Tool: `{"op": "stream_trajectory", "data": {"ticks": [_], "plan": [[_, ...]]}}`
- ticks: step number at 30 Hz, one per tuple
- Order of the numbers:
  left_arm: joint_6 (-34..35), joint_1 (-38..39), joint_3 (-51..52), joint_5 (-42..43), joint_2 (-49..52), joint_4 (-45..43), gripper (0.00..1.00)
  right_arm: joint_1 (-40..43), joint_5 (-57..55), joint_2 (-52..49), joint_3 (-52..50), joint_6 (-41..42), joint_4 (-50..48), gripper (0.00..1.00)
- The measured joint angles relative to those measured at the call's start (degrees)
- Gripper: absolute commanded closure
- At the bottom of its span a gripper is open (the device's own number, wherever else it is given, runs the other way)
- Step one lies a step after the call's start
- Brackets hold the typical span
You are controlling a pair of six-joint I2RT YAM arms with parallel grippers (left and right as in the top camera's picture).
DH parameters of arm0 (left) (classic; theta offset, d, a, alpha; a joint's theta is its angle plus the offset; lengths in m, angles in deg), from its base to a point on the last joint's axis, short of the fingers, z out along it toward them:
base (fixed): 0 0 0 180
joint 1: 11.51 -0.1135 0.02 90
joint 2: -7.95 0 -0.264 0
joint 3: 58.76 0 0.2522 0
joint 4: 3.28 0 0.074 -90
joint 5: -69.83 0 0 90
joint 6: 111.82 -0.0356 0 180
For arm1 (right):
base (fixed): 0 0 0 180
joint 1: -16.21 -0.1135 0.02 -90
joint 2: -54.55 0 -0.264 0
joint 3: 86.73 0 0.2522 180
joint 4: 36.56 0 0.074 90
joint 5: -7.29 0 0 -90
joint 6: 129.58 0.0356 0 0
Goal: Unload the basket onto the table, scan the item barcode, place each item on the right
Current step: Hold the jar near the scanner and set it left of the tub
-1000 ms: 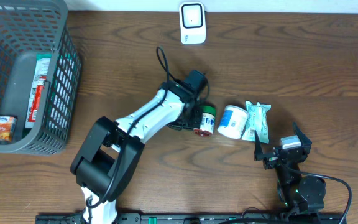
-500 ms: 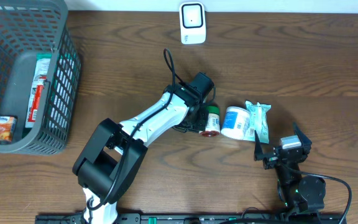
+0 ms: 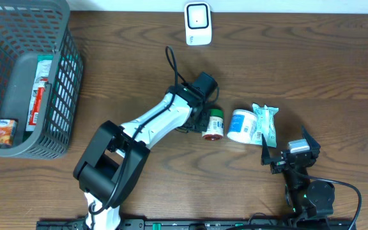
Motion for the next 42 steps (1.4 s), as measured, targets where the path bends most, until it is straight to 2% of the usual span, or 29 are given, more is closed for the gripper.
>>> {"op": "stream_trajectory", "data": {"ticks": [23, 42], "plan": [[0.0, -1.66, 0.48, -0.79, 0.0, -3.32, 0.78, 0.0, 0.0, 0.0, 0.0, 0.02, 0.0, 0.01], [0.0, 1.4, 0.48, 1.86, 2.16, -4.63, 0.78, 0.0, 0.0, 0.0, 0.0, 0.0, 0.0, 0.01]]}}
